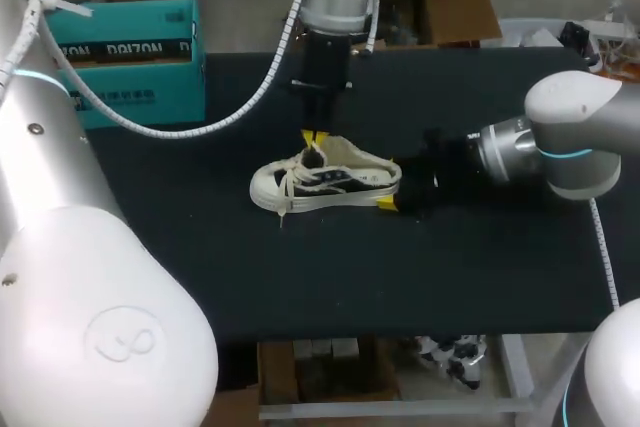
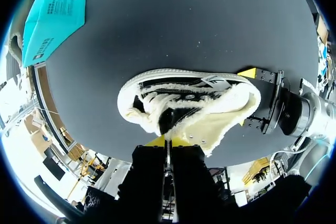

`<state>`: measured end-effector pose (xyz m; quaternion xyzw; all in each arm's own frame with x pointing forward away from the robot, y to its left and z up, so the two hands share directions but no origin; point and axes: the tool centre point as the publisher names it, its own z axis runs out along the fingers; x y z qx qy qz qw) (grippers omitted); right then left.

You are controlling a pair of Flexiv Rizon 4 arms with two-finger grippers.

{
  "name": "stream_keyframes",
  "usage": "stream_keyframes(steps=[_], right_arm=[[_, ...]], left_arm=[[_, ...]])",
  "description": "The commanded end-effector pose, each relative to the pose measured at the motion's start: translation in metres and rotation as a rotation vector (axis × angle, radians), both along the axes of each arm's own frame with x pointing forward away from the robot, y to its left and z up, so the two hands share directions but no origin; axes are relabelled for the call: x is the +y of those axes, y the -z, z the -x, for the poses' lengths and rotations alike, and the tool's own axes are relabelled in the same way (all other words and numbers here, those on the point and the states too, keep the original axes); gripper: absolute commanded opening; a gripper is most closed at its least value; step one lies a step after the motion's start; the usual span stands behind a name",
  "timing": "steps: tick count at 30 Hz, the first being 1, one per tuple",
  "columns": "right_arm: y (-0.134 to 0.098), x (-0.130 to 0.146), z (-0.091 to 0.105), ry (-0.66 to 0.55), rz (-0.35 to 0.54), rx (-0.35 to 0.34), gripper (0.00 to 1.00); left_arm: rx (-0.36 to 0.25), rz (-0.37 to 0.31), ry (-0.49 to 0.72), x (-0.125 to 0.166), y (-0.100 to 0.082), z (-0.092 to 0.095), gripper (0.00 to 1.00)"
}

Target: Open the shoe tongue, take the insole out of the shoe, put the insole back into the shoe, and pack the shoe into the shoebox

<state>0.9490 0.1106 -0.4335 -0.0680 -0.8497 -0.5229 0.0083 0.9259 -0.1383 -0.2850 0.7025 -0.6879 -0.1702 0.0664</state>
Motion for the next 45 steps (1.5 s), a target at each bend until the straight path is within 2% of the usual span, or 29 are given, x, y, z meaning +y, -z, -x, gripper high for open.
stream_keyframes(steps=[1, 6, 12, 18, 22, 25, 27, 28, 29, 31, 33, 35, 37, 39, 40, 41, 42, 44, 45], right_arm=[[0.010, 0.003, -0.004, -0.001, -0.004, 0.000, 0.00], [0.010, 0.003, -0.004, -0.001, -0.004, 0.000, 0.00], [0.010, 0.003, -0.004, -0.001, -0.004, 0.000, 0.00], [0.010, 0.003, -0.004, -0.001, -0.004, 0.000, 0.00], [0.010, 0.003, -0.004, -0.001, -0.004, 0.000, 0.00], [0.010, 0.003, -0.004, -0.001, -0.004, 0.000, 0.00], [0.010, 0.003, -0.004, -0.001, -0.004, 0.000, 0.00], [0.010, 0.003, -0.004, -0.001, -0.004, 0.000, 0.00], [0.010, 0.003, -0.004, -0.001, -0.004, 0.000, 0.00], [0.010, 0.003, -0.004, -0.001, -0.004, 0.000, 0.00], [0.010, 0.003, -0.004, -0.001, -0.004, 0.000, 0.00], [0.010, 0.003, -0.004, -0.001, -0.004, 0.000, 0.00], [0.010, 0.003, -0.004, -0.001, -0.004, 0.000, 0.00], [0.010, 0.003, -0.004, -0.001, -0.004, 0.000, 0.00], [0.010, 0.003, -0.004, -0.001, -0.004, 0.000, 0.00], [0.010, 0.003, -0.004, -0.001, -0.004, 0.000, 0.00], [0.010, 0.003, -0.004, -0.001, -0.004, 0.000, 0.00], [0.010, 0.003, -0.004, -0.001, -0.004, 0.000, 0.00], [0.010, 0.003, -0.004, -0.001, -0.004, 0.000, 0.00]], left_arm=[[-0.169, 0.173, -0.060, 0.032, -0.001, 0.016, 0.00], [-0.185, 0.191, -0.102, 0.051, 0.007, 0.014, 0.00], [-0.140, 0.209, -0.133, 0.062, 0.028, 0.006, 0.00], [-0.100, 0.233, -0.120, 0.067, 0.050, 0.008, 0.00], [-0.115, 0.231, -0.095, 0.069, 0.048, 0.010, 0.00], [-0.156, 0.246, -0.064, 0.070, 0.033, 0.015, 0.33], [-0.189, 0.258, -0.040, 0.070, 0.019, 0.020, 0.45], [-0.221, 0.259, -0.023, 0.069, 0.008, 0.024, 0.56], [-0.236, 0.268, -0.004, 0.068, 0.001, 0.026, 0.73], [-0.280, 0.271, 0.031, 0.066, -0.016, 0.031, 0.82], [-0.321, 0.288, 0.087, 0.063, -0.032, 0.036, 0.75], [-0.356, 0.299, 0.167, 0.057, -0.047, 0.038, 0.48], [-0.391, 0.298, 0.262, 0.051, -0.058, 0.038, 0.00], [-0.371, 0.295, 0.467, 0.043, -0.063, 0.040, 0.00], [-0.347, 0.297, 0.518, 0.041, -0.065, 0.040, 0.00], [-0.280, 0.288, 0.720, 0.035, -0.065, 0.042, 0.00], [-0.232, 0.308, 0.842, 0.031, -0.065, 0.042, 0.00], [-0.096, 0.352, 1.176, 0.025, -0.065, 0.042, 0.00], [-0.055, 0.380, 1.259, 0.022, -0.065, 0.040, 0.00]])
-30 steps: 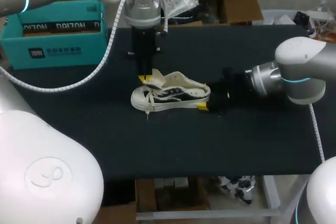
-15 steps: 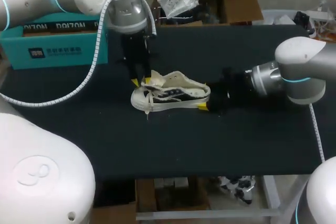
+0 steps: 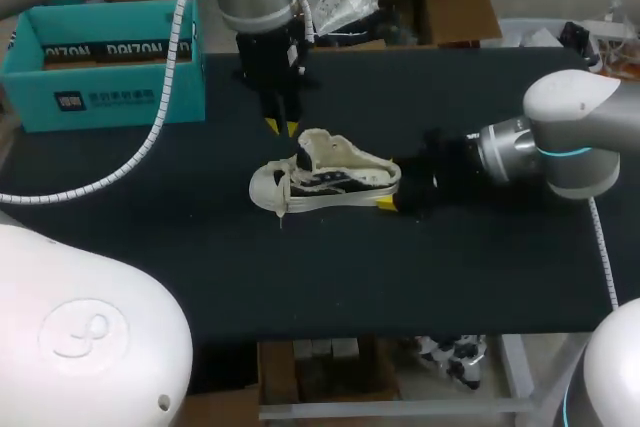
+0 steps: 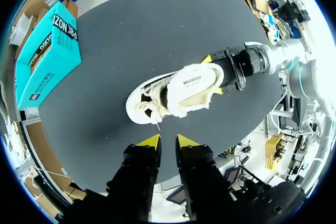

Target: Open the shoe tongue, take the insole out of the shoe, put the insole back into the shoe, and pack the shoe into the shoebox

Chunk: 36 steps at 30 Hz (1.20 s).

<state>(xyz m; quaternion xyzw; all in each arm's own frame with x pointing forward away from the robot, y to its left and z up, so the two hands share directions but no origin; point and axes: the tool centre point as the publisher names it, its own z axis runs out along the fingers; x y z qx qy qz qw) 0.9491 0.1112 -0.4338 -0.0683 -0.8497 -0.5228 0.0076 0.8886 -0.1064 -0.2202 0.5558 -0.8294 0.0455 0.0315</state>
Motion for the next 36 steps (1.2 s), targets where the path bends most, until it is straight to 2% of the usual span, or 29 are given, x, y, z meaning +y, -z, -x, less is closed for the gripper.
stream_keyframes(steps=[1, 2, 3, 14, 15, 18, 23, 28, 36], right_arm=[[0.010, 0.002, -0.004, -0.002, -0.005, 0.001, 0.00], [0.010, 0.002, -0.004, -0.002, -0.005, 0.001, 0.00], [0.010, 0.002, -0.004, -0.002, -0.005, 0.001, 0.00], [0.010, 0.002, -0.004, -0.002, -0.005, 0.001, 0.00], [0.010, 0.002, -0.004, -0.002, -0.005, 0.001, 0.00], [0.010, 0.002, -0.004, -0.002, -0.005, 0.001, 0.00], [0.010, 0.002, -0.004, -0.002, -0.005, 0.001, 0.00], [0.010, 0.002, -0.004, -0.002, -0.005, 0.001, 0.00], [0.010, 0.002, -0.004, -0.002, -0.005, 0.001, 0.00]], left_arm=[[0.103, -0.092, 0.981, -0.016, 0.002, -0.001, 0.00], [0.123, -0.098, 0.959, -0.025, 0.008, -0.004, 0.00], [0.126, -0.119, 0.821, -0.036, 0.013, -0.007, 0.00], [0.126, -0.119, 0.821, -0.036, 0.013, -0.007, 0.00], [0.135, -0.075, 0.867, -0.038, 0.013, -0.011, 0.00], [0.124, -0.043, 0.943, -0.042, 0.018, -0.020, 0.00], [0.105, -0.008, 1.029, -0.051, 0.038, -0.032, 0.00], [0.077, 0.036, 1.060, -0.057, 0.061, -0.038, 0.00], [0.024, 0.106, 1.101, -0.061, 0.097, -0.036, 0.00]])
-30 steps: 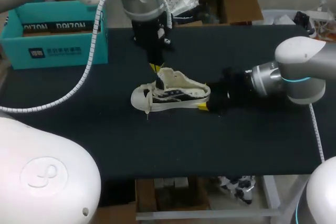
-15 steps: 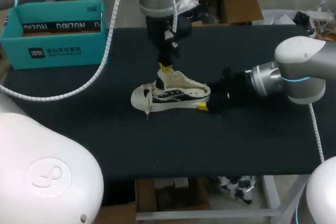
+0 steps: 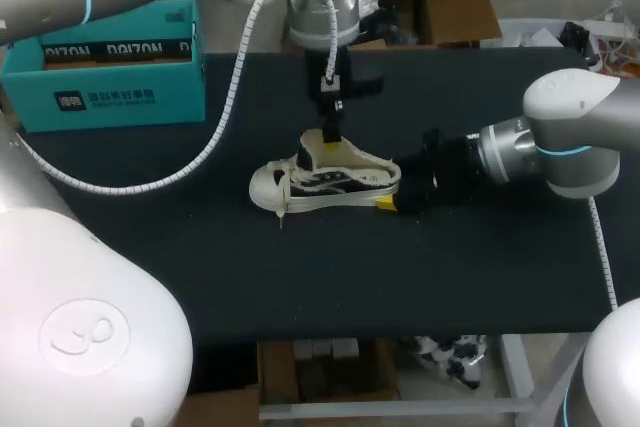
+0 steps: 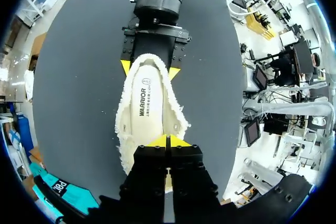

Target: Open the shoe tongue, take the insole out of the shoe, put the insole back into the shoe, and pack the shoe into the shoebox

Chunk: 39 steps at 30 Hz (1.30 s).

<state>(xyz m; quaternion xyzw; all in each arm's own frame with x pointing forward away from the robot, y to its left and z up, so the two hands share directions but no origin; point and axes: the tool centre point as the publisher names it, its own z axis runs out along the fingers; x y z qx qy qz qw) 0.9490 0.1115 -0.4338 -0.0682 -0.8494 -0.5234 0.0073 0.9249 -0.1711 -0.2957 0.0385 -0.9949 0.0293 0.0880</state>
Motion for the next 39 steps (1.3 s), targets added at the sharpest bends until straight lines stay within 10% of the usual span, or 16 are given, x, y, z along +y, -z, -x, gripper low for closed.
stream_keyframes(steps=[1, 35, 39], right_arm=[[0.010, 0.002, -0.004, -0.003, -0.003, 0.002, 0.00], [0.010, 0.002, -0.004, -0.003, -0.003, 0.002, 0.00], [0.010, 0.002, -0.004, -0.003, -0.003, 0.002, 0.00]], left_arm=[[0.000, 0.058, 0.004, 0.004, 0.024, 0.001, 0.00], [-0.006, 0.005, 0.003, -0.006, 0.097, 0.020, 0.00], [-0.022, -0.003, 0.015, -0.006, 0.101, 0.025, 0.26]])
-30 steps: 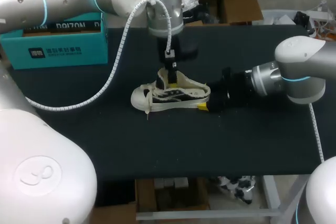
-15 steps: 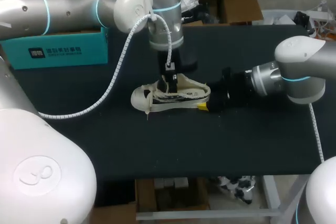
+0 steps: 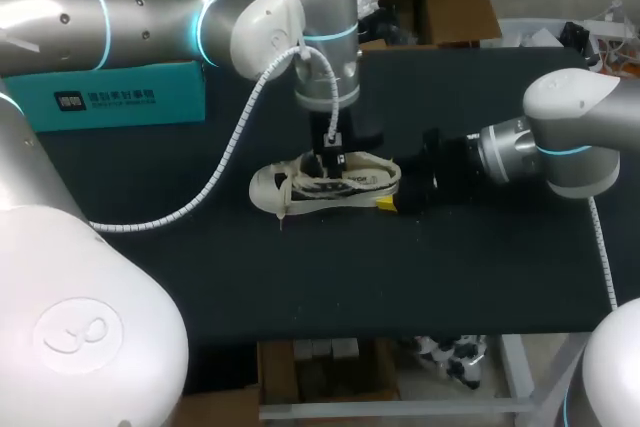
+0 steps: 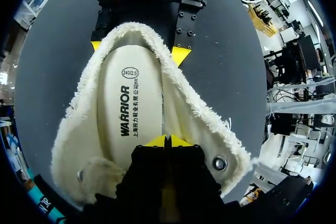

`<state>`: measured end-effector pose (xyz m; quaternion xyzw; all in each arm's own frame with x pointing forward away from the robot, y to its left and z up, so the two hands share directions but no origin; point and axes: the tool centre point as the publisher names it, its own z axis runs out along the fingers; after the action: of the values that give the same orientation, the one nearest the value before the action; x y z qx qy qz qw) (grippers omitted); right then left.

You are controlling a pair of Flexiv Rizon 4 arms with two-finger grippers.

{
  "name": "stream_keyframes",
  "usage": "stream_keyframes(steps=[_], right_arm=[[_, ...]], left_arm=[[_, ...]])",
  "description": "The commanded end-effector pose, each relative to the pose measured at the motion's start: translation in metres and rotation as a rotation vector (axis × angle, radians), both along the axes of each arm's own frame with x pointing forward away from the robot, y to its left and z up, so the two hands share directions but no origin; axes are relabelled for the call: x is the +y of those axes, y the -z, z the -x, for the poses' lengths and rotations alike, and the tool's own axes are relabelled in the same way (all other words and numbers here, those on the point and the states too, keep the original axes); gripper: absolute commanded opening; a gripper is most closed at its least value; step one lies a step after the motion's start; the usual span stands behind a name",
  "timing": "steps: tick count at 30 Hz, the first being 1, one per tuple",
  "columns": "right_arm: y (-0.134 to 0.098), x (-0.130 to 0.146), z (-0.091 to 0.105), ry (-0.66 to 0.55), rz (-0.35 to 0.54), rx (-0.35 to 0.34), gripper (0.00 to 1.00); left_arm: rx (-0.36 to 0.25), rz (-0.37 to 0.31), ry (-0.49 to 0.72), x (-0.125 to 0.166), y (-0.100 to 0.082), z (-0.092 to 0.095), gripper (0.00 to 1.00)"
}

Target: Open the shoe tongue, take the insole out of the shoe, put the insole back into the shoe, and pack the shoe into the shoebox

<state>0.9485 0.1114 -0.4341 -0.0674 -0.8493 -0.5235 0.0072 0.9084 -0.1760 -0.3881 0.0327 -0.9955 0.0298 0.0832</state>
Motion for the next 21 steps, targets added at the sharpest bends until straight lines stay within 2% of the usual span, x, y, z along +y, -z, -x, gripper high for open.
stream_keyframes(steps=[1, 3, 6, 13, 19, 21], right_arm=[[0.010, 0.002, -0.004, -0.001, -0.003, 0.003, 0.00], [0.010, 0.002, -0.004, -0.001, -0.003, 0.003, 0.00], [0.010, 0.002, -0.004, -0.001, -0.003, 0.003, 0.00], [0.010, 0.002, -0.004, -0.001, -0.003, 0.003, 0.00], [0.010, 0.002, -0.004, -0.001, -0.003, 0.003, 0.00], [0.010, 0.002, -0.004, -0.001, -0.003, 0.003, 0.00]], left_arm=[[-0.015, -0.006, 0.003, -0.001, 0.009, 0.009, 0.34], [-0.022, -0.007, 0.005, -0.001, 0.011, 0.010, 0.42], [-0.031, -0.010, 0.000, -0.001, 0.014, 0.008, 0.46], [-0.094, -0.028, -0.047, -0.005, 0.034, -0.004, 0.45], [-0.145, -0.036, -0.078, -0.001, 0.058, -0.025, 0.44], [-0.138, -0.038, -0.070, 0.000, 0.067, -0.034, 0.45]])
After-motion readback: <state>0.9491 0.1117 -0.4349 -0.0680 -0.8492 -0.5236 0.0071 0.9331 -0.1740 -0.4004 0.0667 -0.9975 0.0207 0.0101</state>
